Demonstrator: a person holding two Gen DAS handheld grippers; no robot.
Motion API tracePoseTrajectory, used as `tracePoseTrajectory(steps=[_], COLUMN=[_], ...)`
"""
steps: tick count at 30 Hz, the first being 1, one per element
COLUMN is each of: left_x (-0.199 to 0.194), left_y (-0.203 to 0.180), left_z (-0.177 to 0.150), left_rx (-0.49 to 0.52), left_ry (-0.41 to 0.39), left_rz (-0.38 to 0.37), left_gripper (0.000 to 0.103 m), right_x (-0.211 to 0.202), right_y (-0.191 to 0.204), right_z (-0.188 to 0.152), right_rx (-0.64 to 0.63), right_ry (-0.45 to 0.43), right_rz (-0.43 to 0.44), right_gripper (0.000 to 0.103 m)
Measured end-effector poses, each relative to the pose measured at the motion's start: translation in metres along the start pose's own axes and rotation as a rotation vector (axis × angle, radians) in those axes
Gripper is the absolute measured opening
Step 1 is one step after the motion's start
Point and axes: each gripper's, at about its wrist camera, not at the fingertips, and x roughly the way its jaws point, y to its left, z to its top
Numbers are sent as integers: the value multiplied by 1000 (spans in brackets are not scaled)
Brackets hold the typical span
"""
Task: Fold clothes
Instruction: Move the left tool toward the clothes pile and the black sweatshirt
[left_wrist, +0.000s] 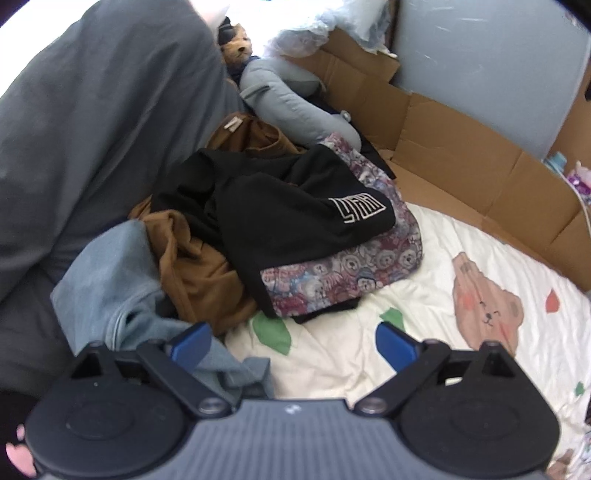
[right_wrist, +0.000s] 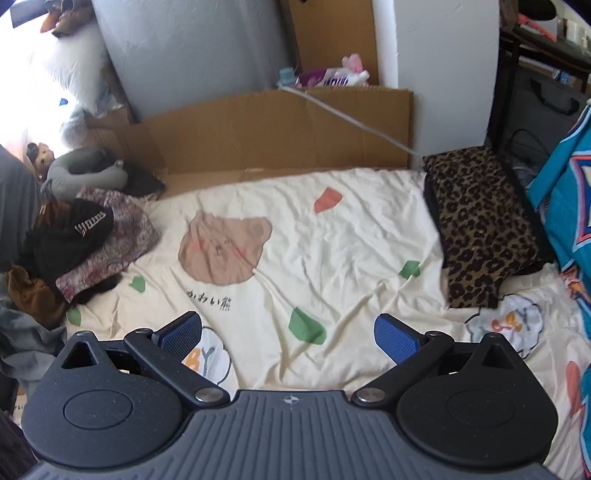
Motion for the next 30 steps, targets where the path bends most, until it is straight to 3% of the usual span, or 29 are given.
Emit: tracePoseTrajectory(steps=[8, 13, 16, 24, 30], left_x=[44, 70, 82, 118, 153], left_y=[6, 19, 27, 28, 31], left_z=[4, 3, 4, 13, 8], left_rx=[-28, -93, -142, -150, -189], left_ry=[42, 44, 29, 0, -11], left_rz=[-4, -33, -50, -83, -68], left_gripper=[89, 78, 78, 77, 73], right_x=[27, 28, 30, 48, 54], right_y=[1, 6, 5, -5, 5], right_z=[-6, -13, -15, -29, -35], right_rx=[47, 39, 47, 73, 52], right_ry=[25, 37, 53, 111, 146], right_rz=[-19, -20, -22, -69, -51], right_gripper=[102, 102, 102, 102, 102])
